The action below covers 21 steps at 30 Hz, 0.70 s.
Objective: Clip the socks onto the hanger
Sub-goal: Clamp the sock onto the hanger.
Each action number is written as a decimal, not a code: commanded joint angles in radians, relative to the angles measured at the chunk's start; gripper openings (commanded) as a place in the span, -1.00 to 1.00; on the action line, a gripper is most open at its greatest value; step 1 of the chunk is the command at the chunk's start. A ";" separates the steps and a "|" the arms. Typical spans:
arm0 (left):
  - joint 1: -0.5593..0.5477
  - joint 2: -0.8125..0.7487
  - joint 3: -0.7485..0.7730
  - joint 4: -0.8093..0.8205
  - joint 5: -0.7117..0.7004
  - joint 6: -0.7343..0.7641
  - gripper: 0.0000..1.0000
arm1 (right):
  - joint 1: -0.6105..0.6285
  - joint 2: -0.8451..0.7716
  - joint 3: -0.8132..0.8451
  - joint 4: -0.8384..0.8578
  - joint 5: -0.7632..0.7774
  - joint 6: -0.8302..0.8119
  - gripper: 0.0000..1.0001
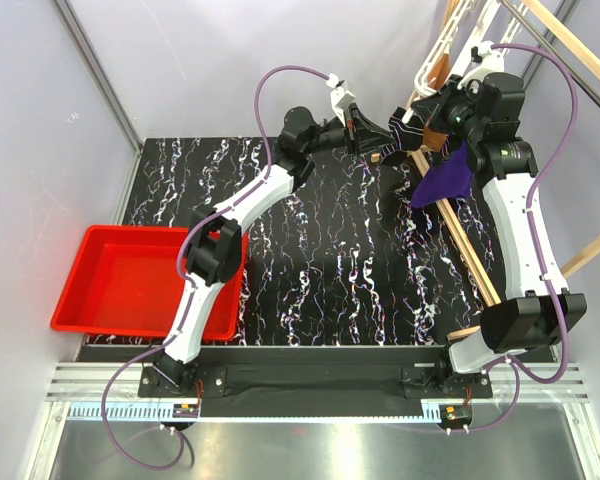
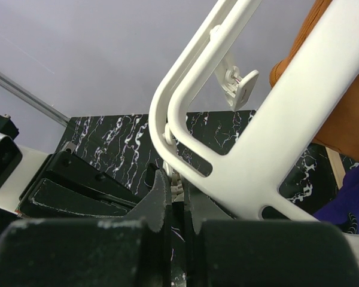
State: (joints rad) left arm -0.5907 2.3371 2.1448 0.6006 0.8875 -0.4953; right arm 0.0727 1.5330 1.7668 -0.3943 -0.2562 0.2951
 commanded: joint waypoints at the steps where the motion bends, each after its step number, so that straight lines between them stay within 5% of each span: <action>1: -0.004 -0.030 0.029 0.068 -0.016 -0.012 -1.00 | 0.009 -0.020 -0.001 -0.046 -0.055 -0.010 -0.89; 6: -0.011 -0.018 0.055 0.045 -0.021 -0.009 -0.99 | 0.009 -0.020 0.000 -0.048 -0.058 -0.013 -0.65; 12: -0.017 -0.012 0.069 0.033 -0.030 -0.006 -0.73 | 0.009 -0.020 0.005 -0.054 -0.058 -0.011 -0.28; 15: -0.017 -0.012 0.069 0.025 -0.038 0.000 -0.36 | 0.007 -0.019 0.005 -0.054 -0.061 -0.013 -0.12; 21: -0.014 -0.033 0.049 -0.067 -0.062 0.081 0.07 | 0.009 -0.022 0.010 -0.067 -0.048 -0.019 0.20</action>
State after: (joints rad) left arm -0.6033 2.3371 2.1654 0.5529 0.8574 -0.4679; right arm 0.0757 1.5330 1.7668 -0.4583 -0.2913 0.2844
